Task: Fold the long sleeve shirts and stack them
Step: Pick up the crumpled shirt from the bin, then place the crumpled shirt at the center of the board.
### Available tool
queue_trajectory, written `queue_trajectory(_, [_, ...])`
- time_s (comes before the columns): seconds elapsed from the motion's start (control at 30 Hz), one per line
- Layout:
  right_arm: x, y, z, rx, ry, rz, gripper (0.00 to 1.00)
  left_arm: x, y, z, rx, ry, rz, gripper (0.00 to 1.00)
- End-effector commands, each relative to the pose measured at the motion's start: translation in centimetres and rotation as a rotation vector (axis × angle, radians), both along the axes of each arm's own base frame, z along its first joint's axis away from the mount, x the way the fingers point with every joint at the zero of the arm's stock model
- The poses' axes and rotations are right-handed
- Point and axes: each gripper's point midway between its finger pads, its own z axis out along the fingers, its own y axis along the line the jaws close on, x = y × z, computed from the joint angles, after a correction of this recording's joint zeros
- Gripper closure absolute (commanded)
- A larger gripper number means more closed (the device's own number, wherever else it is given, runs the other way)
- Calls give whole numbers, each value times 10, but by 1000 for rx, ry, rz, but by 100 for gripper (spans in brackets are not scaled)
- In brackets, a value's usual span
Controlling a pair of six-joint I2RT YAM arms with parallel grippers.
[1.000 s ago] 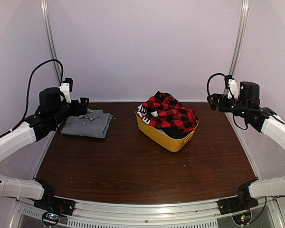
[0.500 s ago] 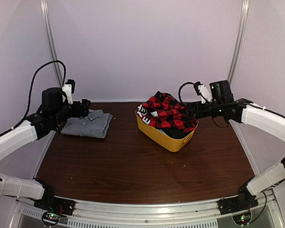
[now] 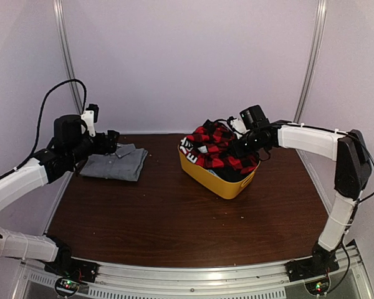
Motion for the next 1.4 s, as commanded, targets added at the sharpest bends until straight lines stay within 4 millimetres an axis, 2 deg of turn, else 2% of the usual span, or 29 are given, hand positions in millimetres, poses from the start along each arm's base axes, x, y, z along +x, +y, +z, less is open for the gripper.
queue_trajectory(0.0, [5, 13, 0, -76, 4, 37, 68, -4, -3, 19, -22, -46, -20, 2])
queue_trajectory(0.07, [0, 28, 16, -52, -14, 75, 90, -4, -2, 19, -25, -53, -14, 2])
queue_trajectory(0.1, [-4, 38, 31, -7, -37, 104, 100, -4, -3, 20, -25, -55, -19, 2])
queue_trajectory(0.17, [-15, 59, 71, 113, -81, 187, 100, -4, -4, 20, -29, -52, -24, 2])
queue_trajectory(0.23, [-34, 81, 126, 267, -135, 281, 100, -4, -5, 21, -38, -52, -26, 2])
queue_trajectory(0.33, [-83, 110, 217, 521, -226, 486, 100, -9, -21, 27, -67, -72, -123, 2])
queue_trajectory(0.4, [-124, 125, 267, 680, -260, 646, 100, -21, -42, 44, -119, -142, -263, 2])
queue_trajectory(0.5, [-183, 140, 318, 857, -268, 853, 100, -45, -65, 64, -169, -233, -444, 2])
queue_trajectory(0.57, [-218, 146, 339, 930, -261, 971, 100, -54, -69, 73, -180, -271, -488, 2])
queue_trajectory(0.6, [-229, 149, 346, 952, -264, 1004, 100, -56, -68, 75, -179, -280, -487, 2])
queue_trajectory(0.67, [-237, 154, 348, 964, -254, 1022, 100, -55, -59, 79, -178, -295, -437, 2])
queue_trajectory(0.77, [-230, 164, 326, 954, -194, 997, 100, -43, -26, 80, -173, -288, -229, 2])
queue_trajectory(0.83, [-220, 172, 304, 936, -153, 957, 100, -36, 6, 73, -154, -253, -37, 2])
queue_trajectory(0.9, [-208, 181, 279, 920, -94, 914, 100, -34, 29, 67, -129, -234, 96, 2])
queue_trajectory(0.97, [-195, 192, 251, 896, -30, 871, 100, -35, 36, 64, -120, -225, 128, 2])
queue_trajectory(1.0, [-182, 196, 234, 866, -5, 815, 98, -36, 34, 63, -121, -224, 121, 2])
queue_trajectory(1.1, [-143, 205, 172, 716, 73, 625, 77, -35, 25, 60, -126, -214, 72, 2])
queue_trajectory(1.17, [-131, 206, 142, 641, 111, 574, 54, -34, 21, 57, -124, -202, 51, 2])
queue_trajectory(1.23, [-127, 203, 125, 587, 120, 544, 23, -32, 19, 53, -114, -186, 43, 2])
queue_trajectory(1.27, [-123, 197, 120, 558, 107, 515, 12, -31, 18, 52, -109, -180, 43, 2])
queue_trajectory(1.3, [-120, 190, 114, 523, 94, 483, 3, -31, 18, 50, -105, -176, 43, 2])
queue_trajectory(1.37, [-112, 172, 107, 448, 55, 412, 0, -30, 18, 48, -99, -171, 43, 2])
